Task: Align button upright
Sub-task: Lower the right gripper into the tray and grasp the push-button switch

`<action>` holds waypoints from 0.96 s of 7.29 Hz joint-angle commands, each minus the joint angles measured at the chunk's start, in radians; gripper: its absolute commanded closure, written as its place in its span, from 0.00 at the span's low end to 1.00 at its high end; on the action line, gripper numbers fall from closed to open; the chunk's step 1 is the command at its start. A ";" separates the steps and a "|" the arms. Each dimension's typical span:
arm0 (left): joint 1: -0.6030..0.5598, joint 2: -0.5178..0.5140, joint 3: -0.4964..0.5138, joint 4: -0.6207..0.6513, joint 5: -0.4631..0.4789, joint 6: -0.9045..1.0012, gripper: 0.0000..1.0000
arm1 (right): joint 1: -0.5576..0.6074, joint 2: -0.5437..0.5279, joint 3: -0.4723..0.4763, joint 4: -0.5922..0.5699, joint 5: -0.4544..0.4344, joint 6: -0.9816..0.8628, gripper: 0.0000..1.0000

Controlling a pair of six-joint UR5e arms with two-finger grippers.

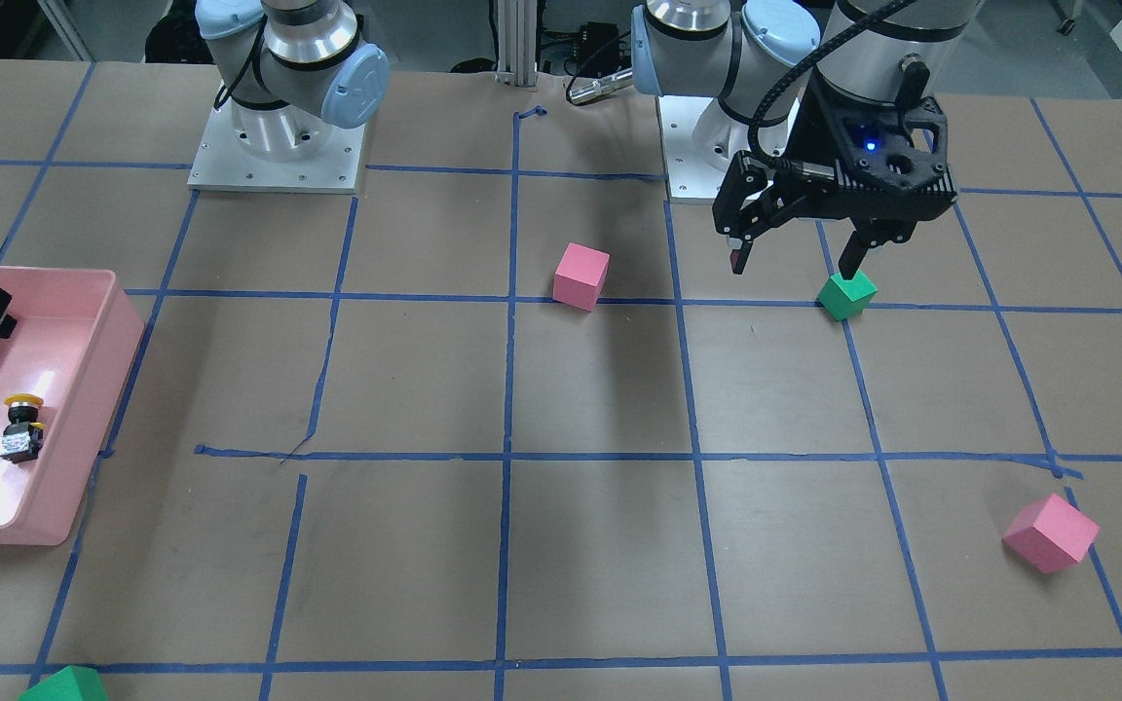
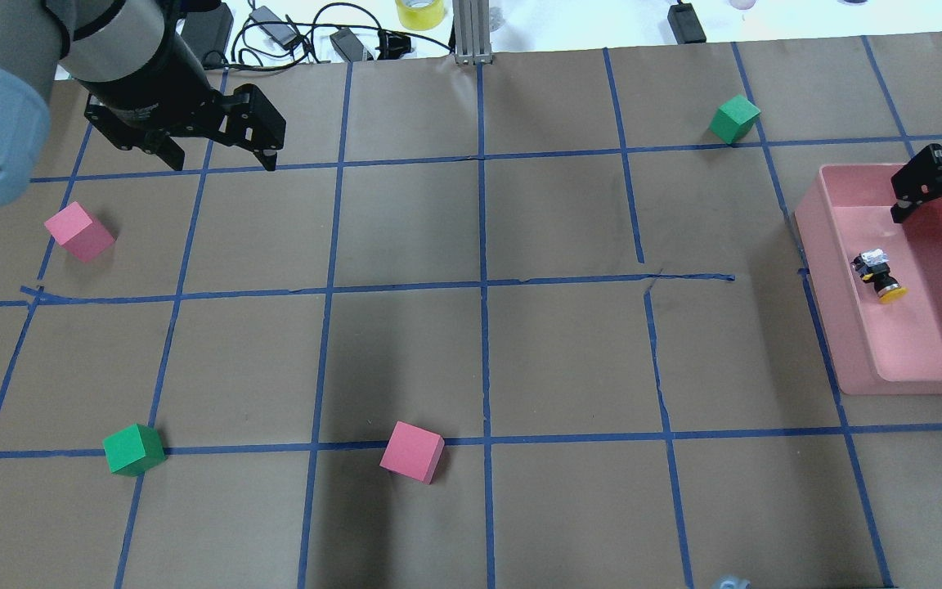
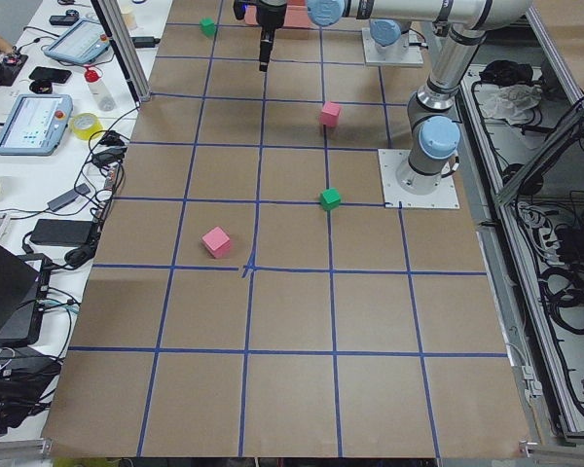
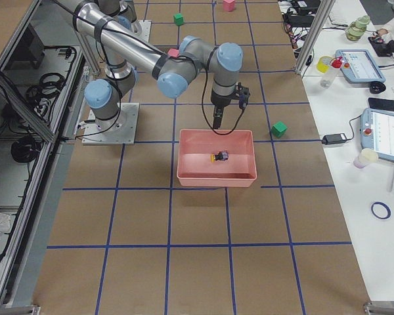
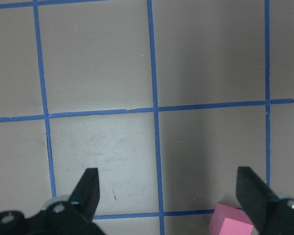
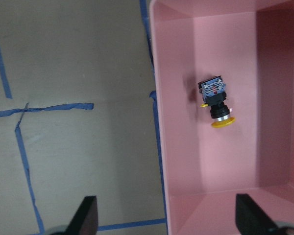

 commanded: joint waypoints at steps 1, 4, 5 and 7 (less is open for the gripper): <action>-0.002 0.000 0.000 0.000 0.001 0.000 0.00 | -0.036 0.070 0.033 -0.118 -0.009 -0.010 0.00; 0.000 0.002 0.001 -0.002 0.002 0.000 0.00 | -0.036 0.124 0.033 -0.153 0.006 0.103 0.00; 0.000 0.003 0.001 -0.002 0.002 0.000 0.00 | -0.036 0.153 0.035 -0.229 -0.003 0.094 0.00; 0.000 0.003 0.000 -0.002 0.002 0.000 0.00 | -0.036 0.227 0.056 -0.311 -0.006 0.094 0.00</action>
